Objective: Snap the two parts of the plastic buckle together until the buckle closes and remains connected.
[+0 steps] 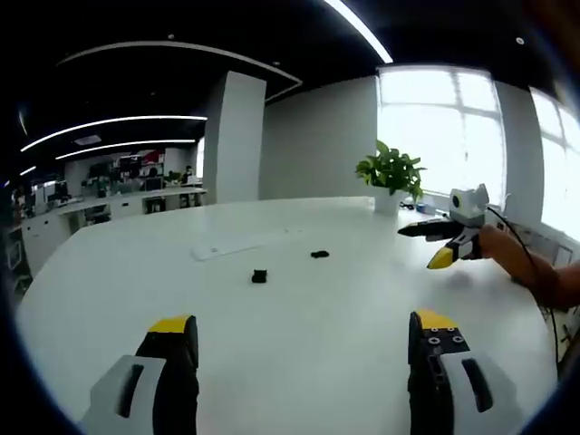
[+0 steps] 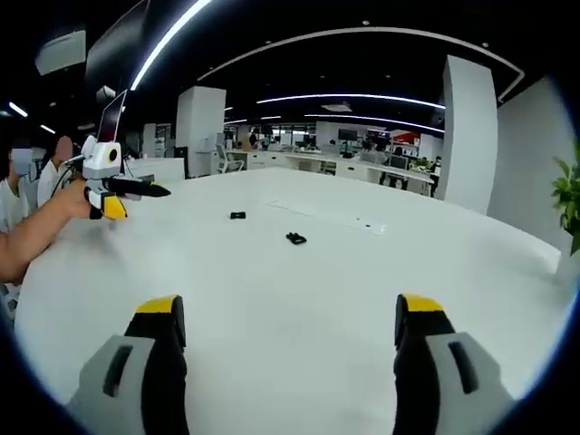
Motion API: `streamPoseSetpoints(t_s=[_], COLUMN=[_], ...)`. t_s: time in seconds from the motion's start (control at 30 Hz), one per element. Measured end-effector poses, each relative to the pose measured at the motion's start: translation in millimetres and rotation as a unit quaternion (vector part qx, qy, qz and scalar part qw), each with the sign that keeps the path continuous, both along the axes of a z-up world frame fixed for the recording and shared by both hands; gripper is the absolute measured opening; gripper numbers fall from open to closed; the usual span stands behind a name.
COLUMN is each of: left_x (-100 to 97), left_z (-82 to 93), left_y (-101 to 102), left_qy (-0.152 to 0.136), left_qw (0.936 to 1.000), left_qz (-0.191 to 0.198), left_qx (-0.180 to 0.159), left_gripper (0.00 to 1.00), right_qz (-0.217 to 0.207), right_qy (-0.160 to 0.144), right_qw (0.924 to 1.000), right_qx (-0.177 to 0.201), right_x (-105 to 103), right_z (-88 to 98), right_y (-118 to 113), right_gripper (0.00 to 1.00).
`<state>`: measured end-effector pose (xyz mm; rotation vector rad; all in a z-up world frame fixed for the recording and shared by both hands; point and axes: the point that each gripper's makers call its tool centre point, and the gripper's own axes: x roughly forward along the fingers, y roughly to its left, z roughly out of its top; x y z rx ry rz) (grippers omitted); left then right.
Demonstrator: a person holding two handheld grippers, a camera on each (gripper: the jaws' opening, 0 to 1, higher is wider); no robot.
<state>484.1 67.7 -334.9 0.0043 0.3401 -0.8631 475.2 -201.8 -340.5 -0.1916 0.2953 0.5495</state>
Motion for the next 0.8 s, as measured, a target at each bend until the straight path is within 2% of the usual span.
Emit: streamPoseSetpoints(t_s=[0.23,0.33,0.53,0.63,0.73,0.8], left_x=[-1.6,-1.0,-1.1,0.2,4.6,5.2], left_z=[-0.1,1.0,-1.1,-2.8,-0.6,0.5], left_y=[-0.1,-0.5,-3.2,-3.0,-1.3,-0.4], left_qy=[0.002,-0.004,-0.006,-0.012,-0.015,-0.014], left_qw=[1.0000,1.0000,0.9999,0.9998,0.9998,0.9998], left_qz=[0.004,0.002,-0.004,-0.005,0.008,0.009], left_qx=[-0.003,0.001,0.007,0.017,0.013,0.009], left_gripper=[0.96,0.91,0.95,0.93,0.99,0.99], right_qz=[-0.010,-0.009,-0.008,-0.009,-0.010,-0.010], right_qy=[0.005,0.007,0.007,0.006,0.006,0.005], right_qw=[0.9999,0.9999,0.9999,0.9999,0.9999,0.9999], right_qx=[0.004,0.003,0.001,0.001,0.001,0.000], right_x=[1.9,3.3,3.6,4.2,3.7,3.3], right_z=[-1.5,-2.0,-2.5,-2.2,-1.7,-1.3], right_y=[-4.8,-5.1,-5.5,-6.1,-6.5,-6.5], right_gripper=[0.95,0.95,0.94,0.94,0.94,0.94])
